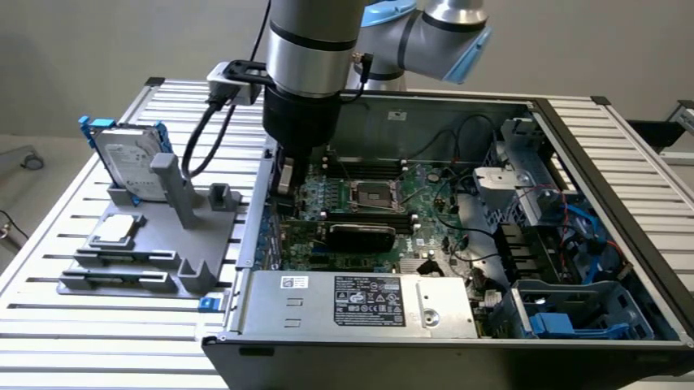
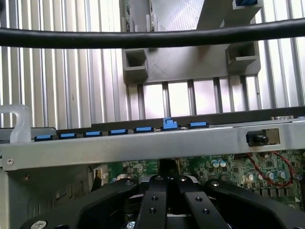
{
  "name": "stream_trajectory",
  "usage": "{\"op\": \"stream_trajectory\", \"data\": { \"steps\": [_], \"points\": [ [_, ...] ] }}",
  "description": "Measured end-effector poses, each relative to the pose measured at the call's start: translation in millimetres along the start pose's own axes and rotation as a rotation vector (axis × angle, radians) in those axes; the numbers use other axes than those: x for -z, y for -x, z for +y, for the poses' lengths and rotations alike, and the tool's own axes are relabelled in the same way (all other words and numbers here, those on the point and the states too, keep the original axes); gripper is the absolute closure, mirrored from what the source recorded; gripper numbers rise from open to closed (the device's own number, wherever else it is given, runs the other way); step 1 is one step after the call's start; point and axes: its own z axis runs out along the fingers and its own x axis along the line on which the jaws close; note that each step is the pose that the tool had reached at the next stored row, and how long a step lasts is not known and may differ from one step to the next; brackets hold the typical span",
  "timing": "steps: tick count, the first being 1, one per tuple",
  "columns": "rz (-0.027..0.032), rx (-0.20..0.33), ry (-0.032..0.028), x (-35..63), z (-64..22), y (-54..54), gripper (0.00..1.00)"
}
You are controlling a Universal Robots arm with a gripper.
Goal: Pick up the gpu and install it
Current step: 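Press down on the gpu until it lock into place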
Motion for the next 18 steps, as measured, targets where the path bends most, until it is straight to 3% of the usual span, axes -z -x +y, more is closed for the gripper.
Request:
{"op": "stream_trajectory", "data": {
  "steps": [7,18],
  "points": [
    [-0.0053,-0.039,0.0035,-0.1,0.0,0.6,0.89],
    [-0.0065,-0.07,0.0129,2.0,0.4,0.4,0.89]
  ]
}}
